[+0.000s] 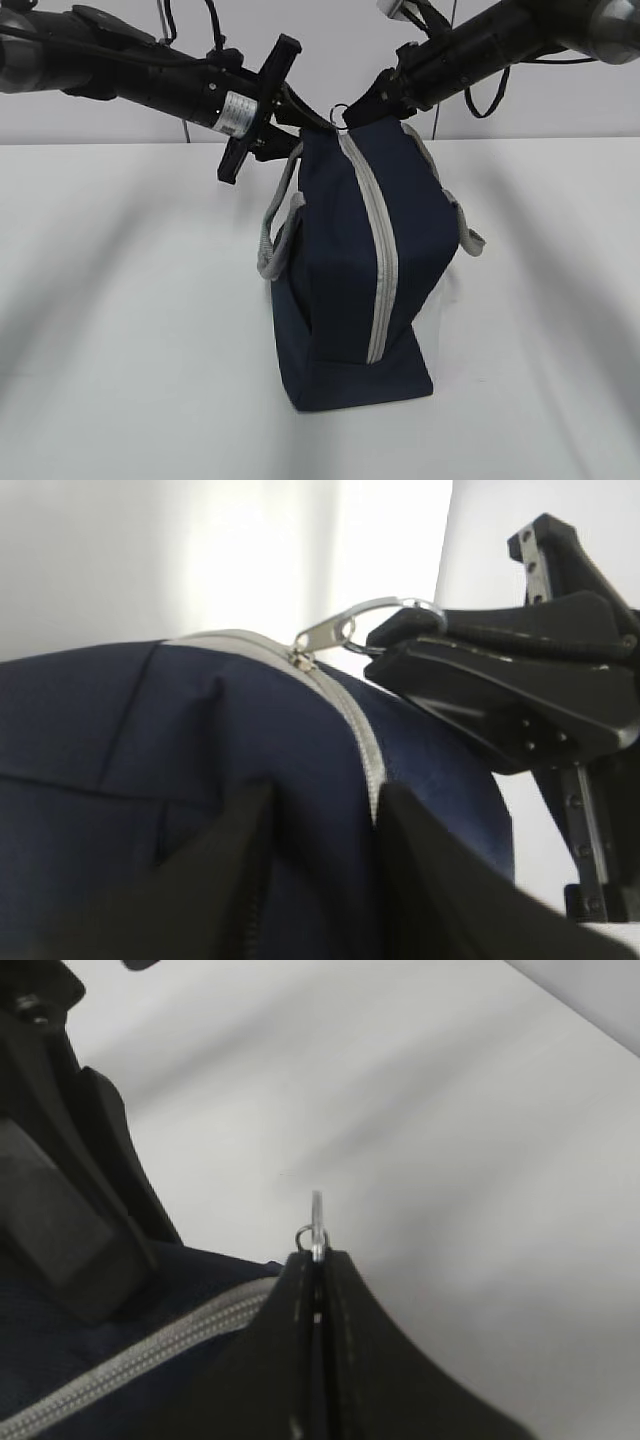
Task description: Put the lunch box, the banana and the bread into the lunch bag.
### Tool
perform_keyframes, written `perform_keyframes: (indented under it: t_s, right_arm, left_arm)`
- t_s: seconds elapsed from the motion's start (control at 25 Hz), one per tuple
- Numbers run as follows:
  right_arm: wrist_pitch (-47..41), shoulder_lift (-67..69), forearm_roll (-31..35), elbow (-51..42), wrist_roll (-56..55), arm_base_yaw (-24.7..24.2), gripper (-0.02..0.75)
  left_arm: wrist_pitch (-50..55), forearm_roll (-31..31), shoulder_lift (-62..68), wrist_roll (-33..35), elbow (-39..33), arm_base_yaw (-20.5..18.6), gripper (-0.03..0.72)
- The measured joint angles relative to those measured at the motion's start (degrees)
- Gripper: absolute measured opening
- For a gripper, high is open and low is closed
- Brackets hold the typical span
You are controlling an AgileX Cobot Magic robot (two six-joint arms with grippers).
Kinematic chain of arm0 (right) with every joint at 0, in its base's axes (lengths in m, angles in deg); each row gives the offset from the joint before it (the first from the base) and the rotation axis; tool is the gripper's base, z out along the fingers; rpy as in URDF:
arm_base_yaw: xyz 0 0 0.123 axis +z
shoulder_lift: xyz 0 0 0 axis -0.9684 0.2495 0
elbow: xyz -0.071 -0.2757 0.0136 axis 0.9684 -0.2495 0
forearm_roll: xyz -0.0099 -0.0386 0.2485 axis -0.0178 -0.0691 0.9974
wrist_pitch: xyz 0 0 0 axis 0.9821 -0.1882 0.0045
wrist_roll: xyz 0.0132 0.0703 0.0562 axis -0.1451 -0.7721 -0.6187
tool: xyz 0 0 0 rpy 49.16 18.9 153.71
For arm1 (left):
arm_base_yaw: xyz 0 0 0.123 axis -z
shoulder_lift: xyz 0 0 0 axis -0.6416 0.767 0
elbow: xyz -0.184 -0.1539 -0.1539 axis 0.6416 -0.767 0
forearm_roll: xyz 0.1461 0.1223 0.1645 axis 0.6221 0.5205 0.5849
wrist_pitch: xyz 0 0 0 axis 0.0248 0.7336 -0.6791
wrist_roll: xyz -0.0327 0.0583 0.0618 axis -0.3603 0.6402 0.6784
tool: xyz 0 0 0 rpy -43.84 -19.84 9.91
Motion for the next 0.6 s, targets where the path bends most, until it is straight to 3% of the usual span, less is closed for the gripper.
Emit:
perform_keyframes:
  t_s: [0.32,0.6]
  right_arm:
    - [0.0,0.0,-0.6,0.0,0.7,0.0,-0.016]
    - [0.0,0.0,-1.1,0.0,12.3,0.0,-0.016]
  left_arm:
    - [0.0,0.0,0.6,0.7,0.0,0.2,0.029]
    - [0.8,0.0,0.6,2.1,0.0,0.2,0.008]
